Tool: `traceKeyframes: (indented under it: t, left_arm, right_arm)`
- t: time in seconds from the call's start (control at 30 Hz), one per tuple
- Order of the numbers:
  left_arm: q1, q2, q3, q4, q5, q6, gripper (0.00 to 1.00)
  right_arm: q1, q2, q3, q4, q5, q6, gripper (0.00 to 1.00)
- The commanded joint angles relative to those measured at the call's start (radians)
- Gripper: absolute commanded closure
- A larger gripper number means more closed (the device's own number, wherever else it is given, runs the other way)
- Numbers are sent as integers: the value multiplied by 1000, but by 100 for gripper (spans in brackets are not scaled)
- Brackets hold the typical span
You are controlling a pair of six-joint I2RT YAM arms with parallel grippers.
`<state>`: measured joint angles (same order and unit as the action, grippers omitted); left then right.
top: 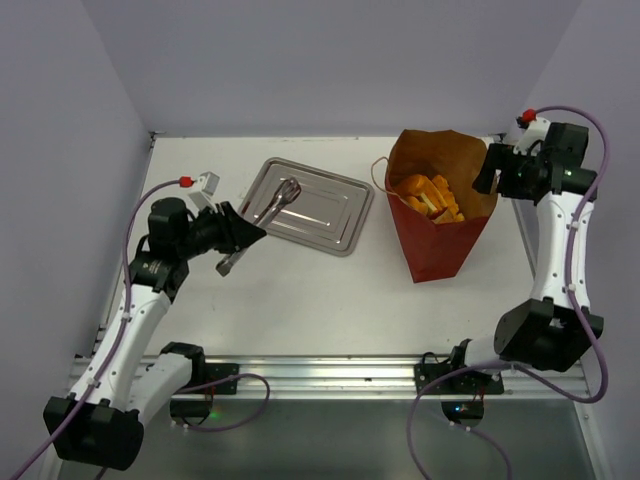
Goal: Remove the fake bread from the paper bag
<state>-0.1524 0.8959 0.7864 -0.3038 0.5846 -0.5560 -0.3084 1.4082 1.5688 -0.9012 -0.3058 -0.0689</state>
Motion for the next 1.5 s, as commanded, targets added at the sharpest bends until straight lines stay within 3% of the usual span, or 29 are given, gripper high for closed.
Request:
traceKeyframes:
  t: [0.0,0.17,0.3,0.43,0.47,0.8,1.1,1.47]
  left_arm:
    - [7,-31,63,-24,53,21,60]
    - [7,-48,91,-32,90,7,61]
    - [7,-48,132,-14,145,-22,61]
    - [5,-32,197,-9,165,-54,61]
    - [5,-29,211,-8,169,-59,61]
    - [-67,34,330,23,138,-133,61]
    - [-228,101,379,78,72,-194,62]
    - [-573,256,346,115,-127,-187,63]
  right_arm:
    - [-3,38,-15,76,-55,20,26]
    - [-3,67,-64,137,-32,17,44]
    - [-3,57,-93,179,-15,1,75]
    - [-3,63,-92,208,-6,-14,98]
    - [-1,66,-81,214,-7,-15,100]
    - [-1,52,37,339,23,-17,100]
    - [3,-113,-127,443,-44,15,100]
    - [26,-212,-309,456,-70,-9,100]
